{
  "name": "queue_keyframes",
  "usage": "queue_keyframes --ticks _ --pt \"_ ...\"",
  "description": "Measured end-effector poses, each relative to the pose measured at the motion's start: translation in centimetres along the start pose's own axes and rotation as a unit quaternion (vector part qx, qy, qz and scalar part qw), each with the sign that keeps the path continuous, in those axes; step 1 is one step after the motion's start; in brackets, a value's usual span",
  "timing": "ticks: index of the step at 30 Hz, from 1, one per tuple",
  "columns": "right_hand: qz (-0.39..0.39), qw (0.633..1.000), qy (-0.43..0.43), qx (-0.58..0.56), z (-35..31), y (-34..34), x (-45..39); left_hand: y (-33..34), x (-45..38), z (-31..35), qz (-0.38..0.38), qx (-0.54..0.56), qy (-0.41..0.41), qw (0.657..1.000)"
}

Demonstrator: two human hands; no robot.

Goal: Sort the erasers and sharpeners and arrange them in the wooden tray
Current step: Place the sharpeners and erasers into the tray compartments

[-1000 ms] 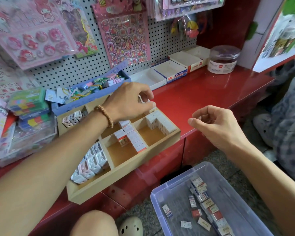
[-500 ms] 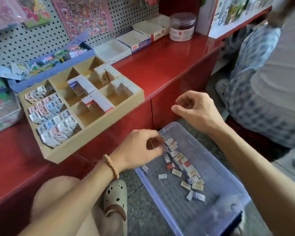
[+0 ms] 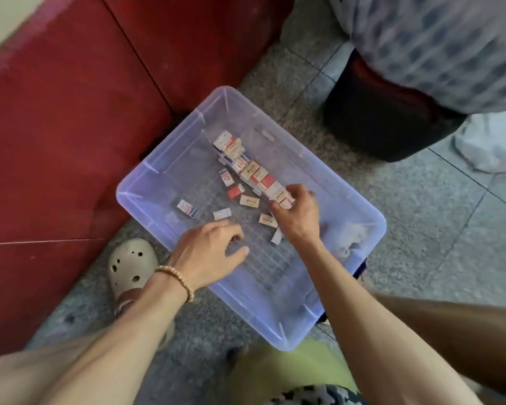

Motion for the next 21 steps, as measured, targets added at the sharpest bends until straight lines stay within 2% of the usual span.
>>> queue_keyframes --ticks 2,5,12,17,21 --pt "0.009 0.996 0.084 -0.001 4.3 2.2 0.6 0.1 -1.1 -1.2 0.009 -0.014 -0.006 1.0" --pt "0.041 0.989 0.137 0.031 8.0 4.2 0.4 -0.4 -2.7 -2.4 0.032 -0.016 -0.008 0.999" --pt "0.023 0.988 0.088 0.123 9.8 8.6 -3.2 -0.7 -4.8 -4.0 0.074 0.029 -0.001 0.997" --pt "0.078 0.987 0.062 0.124 9.5 10.2 -2.7 -0.3 -5.0 -4.5 0.088 0.022 -0.014 0.996" --pt "0.053 0.993 0.04 0.098 10.0 10.1 -2.2 -0.5 -5.0 -4.5 0.097 0.023 -0.02 0.995"
Point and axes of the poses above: each hand's wrist, its own x-axis away from the middle knuckle, its own y-axis out of the palm, z = x × y, the point moved 8 cm from there along -x, towards the middle knuckle, and after that the axes turned 14 degrees about -y, right-handed, at the moved point
